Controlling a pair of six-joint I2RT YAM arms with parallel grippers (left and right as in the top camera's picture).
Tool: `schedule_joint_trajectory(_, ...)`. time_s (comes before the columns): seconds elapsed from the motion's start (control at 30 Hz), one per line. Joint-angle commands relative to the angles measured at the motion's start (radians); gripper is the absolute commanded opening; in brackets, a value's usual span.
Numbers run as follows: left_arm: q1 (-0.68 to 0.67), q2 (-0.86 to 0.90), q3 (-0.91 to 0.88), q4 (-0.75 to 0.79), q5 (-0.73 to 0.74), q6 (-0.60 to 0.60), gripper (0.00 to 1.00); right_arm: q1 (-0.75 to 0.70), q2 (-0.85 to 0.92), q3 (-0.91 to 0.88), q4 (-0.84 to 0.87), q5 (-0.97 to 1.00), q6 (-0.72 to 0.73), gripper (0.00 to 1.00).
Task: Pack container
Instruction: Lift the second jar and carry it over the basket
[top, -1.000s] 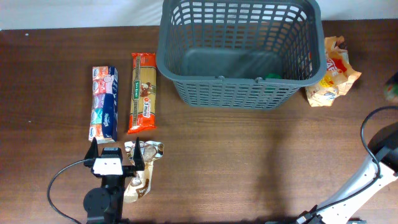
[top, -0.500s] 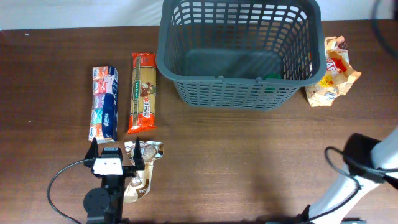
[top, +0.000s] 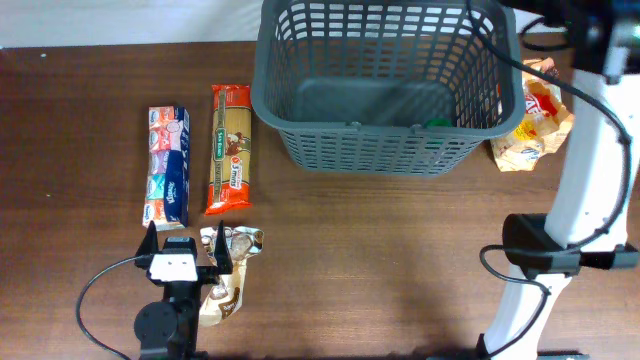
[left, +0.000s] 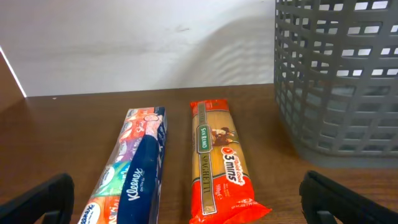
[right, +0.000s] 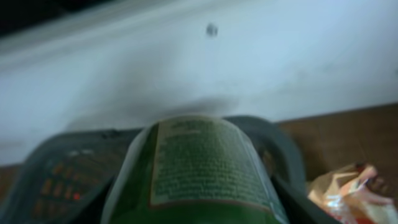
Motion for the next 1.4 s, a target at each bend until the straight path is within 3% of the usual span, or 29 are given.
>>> schedule_joint_trajectory(0.0, 0.006, -0.008, -0.006, -0.001, -0.007, -0.010, 0.99, 0.026, 0.003, -0.093, 0.044, 0.029, -0.006, 0.04)
schedule_joint_trajectory(0.27, 0.006, -0.008, -0.006, -0.001, -0.007, -0.010, 0.99, 0.046, 0.033, -0.255, 0.080, 0.034, -0.007, 0.04)
schedule_joint_trajectory(1.37, 0.006, -0.008, -0.006, -0.001, -0.007, -0.010, 0.99, 0.087, 0.362, -0.257, -0.138, 0.138, -0.018, 0.04)
